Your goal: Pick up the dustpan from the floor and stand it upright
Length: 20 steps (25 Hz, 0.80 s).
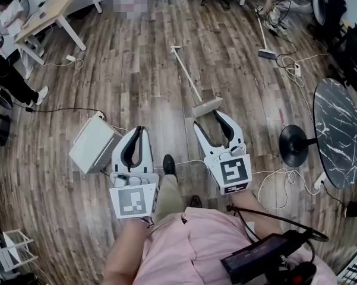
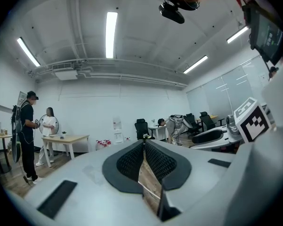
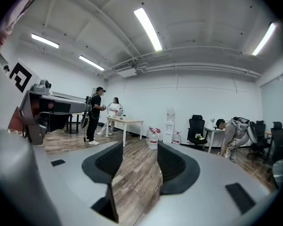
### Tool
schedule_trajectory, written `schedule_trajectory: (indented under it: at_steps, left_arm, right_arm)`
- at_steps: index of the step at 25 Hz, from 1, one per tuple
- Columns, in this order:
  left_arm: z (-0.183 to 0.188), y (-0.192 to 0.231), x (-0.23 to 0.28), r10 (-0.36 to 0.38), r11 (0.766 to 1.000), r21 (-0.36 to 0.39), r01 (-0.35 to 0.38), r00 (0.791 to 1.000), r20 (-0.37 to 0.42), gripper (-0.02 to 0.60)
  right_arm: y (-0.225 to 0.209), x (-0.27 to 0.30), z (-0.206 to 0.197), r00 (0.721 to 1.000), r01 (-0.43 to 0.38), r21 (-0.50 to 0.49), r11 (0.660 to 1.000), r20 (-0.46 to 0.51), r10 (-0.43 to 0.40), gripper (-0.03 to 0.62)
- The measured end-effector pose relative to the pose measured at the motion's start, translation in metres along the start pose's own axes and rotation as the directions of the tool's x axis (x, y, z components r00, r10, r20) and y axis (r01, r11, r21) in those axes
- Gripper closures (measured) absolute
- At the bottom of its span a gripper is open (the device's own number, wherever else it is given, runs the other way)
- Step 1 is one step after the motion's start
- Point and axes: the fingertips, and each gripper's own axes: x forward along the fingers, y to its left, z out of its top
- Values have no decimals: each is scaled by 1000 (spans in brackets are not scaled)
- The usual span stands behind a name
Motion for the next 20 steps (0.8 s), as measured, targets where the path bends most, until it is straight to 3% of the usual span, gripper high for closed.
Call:
schedule_trajectory:
  at_steps: [9, 14, 20]
  left_arm:
    - [-29, 106, 116, -14, 999, -43, 11, 998, -56, 558]
    - [-21, 152, 180, -36, 999, -30, 36, 999, -15, 558]
    - [-13, 183, 228, -59, 998, 1, 59, 998, 13, 558]
  right_arm:
    - [-21, 152, 14, 999, 40, -11, 999, -24, -40, 365]
    - [-38, 226, 35, 997, 73, -21, 997, -7, -73, 364]
    - [-59, 271, 54, 994, 109, -26, 994, 14, -108, 365]
